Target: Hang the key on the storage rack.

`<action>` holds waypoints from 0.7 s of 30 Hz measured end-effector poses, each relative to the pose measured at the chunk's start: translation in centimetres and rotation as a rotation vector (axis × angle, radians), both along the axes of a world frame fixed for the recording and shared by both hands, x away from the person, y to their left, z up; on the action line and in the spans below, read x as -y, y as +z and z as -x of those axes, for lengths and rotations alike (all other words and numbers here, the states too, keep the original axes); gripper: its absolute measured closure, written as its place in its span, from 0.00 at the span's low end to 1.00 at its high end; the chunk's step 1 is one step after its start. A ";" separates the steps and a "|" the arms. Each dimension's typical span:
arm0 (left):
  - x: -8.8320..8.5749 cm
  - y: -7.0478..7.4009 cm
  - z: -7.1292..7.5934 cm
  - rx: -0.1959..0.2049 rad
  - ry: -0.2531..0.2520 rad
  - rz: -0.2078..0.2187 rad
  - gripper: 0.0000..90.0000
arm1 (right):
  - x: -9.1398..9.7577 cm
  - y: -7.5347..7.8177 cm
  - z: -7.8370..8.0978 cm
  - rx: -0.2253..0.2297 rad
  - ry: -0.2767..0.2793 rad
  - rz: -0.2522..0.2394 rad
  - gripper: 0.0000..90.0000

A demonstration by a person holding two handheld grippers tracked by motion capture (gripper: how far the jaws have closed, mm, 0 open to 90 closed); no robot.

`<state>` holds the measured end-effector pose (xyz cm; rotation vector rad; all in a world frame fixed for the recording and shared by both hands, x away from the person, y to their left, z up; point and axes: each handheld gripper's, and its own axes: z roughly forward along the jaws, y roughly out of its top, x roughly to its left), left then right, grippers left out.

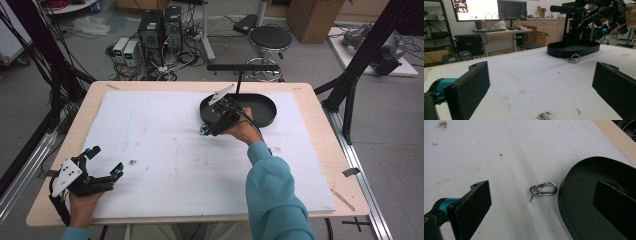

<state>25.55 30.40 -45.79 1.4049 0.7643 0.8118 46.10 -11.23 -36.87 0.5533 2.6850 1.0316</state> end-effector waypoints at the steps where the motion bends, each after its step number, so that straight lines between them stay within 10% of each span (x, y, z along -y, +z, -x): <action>1: 0.0 0.0 0.0 0.001 0.000 0.001 0.02 | -0.1 -0.2 -0.1 -0.005 0.002 0.003 0.01; 21: 0.0 0.0 0.0 0.000 0.001 0.001 0.02 | -2.1 -2.4 -0.6 -0.066 0.038 0.073 0.07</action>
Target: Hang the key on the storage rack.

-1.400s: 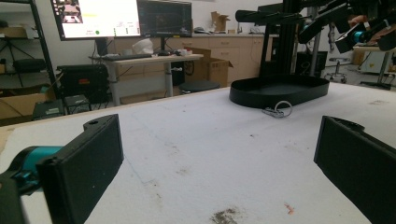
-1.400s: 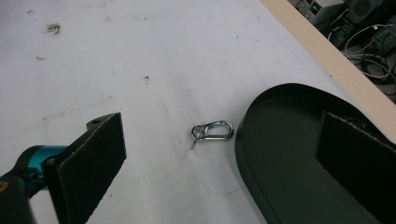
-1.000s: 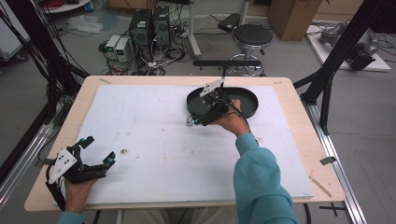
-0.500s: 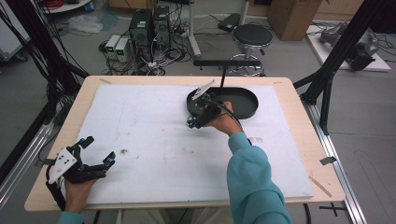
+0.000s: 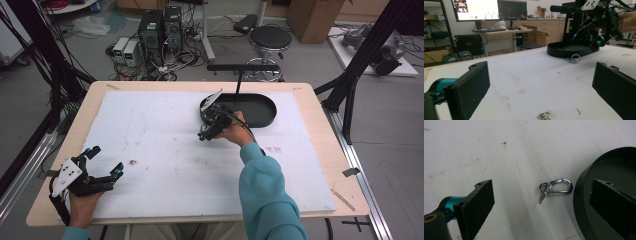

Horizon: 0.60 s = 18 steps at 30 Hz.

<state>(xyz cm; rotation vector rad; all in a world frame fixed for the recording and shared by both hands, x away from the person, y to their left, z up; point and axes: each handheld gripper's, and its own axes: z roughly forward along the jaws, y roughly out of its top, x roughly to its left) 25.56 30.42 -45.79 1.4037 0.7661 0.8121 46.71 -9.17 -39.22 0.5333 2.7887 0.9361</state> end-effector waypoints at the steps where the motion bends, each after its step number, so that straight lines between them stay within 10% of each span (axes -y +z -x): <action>1: 0.0 0.0 0.0 0.000 0.000 0.000 0.02 | -0.1 -0.2 0.0 -0.006 0.013 0.009 0.09; 18: 0.0 0.0 0.0 -0.002 -0.001 0.001 0.02 | -1.1 -1.2 -0.3 -0.056 0.006 0.095 0.32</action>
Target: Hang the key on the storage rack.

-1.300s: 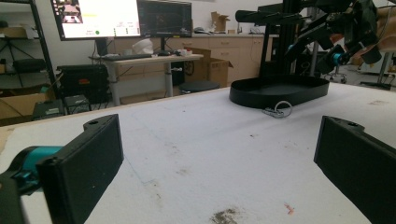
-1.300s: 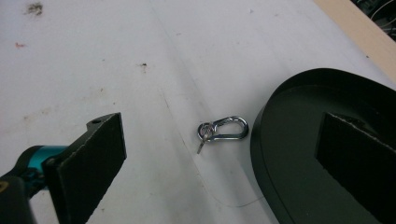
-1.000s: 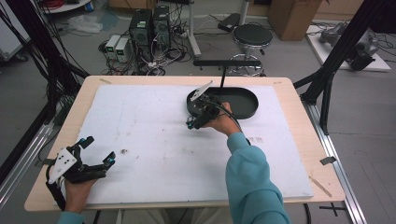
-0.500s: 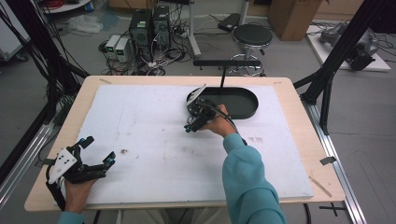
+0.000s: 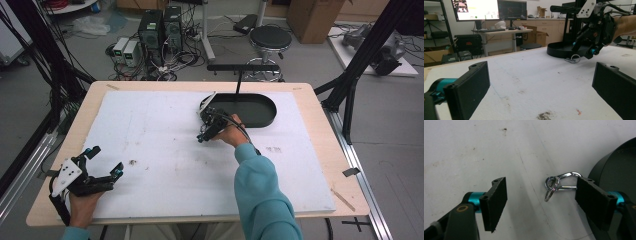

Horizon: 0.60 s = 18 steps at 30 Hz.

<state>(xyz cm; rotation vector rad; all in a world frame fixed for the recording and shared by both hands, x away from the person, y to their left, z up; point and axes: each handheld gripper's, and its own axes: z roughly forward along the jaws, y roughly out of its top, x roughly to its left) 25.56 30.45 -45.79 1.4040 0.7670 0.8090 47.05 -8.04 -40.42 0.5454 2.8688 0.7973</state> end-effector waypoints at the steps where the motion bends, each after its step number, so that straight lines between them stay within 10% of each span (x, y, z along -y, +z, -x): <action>1: 0.0 0.0 0.0 0.000 0.000 0.000 0.02 | 0.0 0.0 -0.1 -0.003 0.004 0.007 0.34; 18: 0.0 0.0 0.0 0.000 0.000 0.000 0.02 | 0.0 -0.3 -0.5 -0.009 -0.040 0.052 0.66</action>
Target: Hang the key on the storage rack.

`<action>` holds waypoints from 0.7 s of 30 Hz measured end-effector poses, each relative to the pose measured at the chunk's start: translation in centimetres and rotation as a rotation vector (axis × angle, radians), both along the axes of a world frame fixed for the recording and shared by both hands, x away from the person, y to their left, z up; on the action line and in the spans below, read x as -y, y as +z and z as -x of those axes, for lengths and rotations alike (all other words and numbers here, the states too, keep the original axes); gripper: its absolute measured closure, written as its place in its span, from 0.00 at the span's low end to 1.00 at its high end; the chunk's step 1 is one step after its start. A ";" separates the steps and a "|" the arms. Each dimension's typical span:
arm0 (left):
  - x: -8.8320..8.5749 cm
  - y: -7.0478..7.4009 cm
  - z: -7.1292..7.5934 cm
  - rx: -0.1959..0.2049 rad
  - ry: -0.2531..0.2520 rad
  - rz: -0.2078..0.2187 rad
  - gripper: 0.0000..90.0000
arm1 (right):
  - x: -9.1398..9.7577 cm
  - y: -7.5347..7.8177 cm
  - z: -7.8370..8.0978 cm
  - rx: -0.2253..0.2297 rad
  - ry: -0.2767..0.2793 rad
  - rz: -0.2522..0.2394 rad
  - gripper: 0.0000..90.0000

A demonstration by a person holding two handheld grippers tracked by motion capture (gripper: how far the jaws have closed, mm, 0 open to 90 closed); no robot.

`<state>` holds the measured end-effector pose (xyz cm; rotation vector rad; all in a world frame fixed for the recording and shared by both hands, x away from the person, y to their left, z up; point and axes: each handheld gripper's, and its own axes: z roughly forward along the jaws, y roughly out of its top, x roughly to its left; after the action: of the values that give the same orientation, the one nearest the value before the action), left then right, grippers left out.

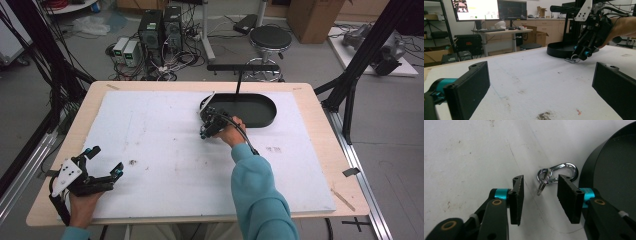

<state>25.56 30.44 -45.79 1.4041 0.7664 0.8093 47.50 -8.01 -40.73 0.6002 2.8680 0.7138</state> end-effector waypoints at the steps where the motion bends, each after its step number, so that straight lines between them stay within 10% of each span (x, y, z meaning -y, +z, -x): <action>1: 0.0 0.0 0.0 0.000 0.000 0.000 0.02 | 0.0 0.0 0.0 0.002 0.004 0.001 0.68; 21: 0.0 0.0 0.0 0.001 -0.001 0.001 0.02 | -0.3 0.0 -0.2 0.000 -0.014 0.033 0.88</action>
<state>25.56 30.44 -45.79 1.4034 0.7654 0.8084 47.65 -7.76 -40.69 0.6159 2.8665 0.6628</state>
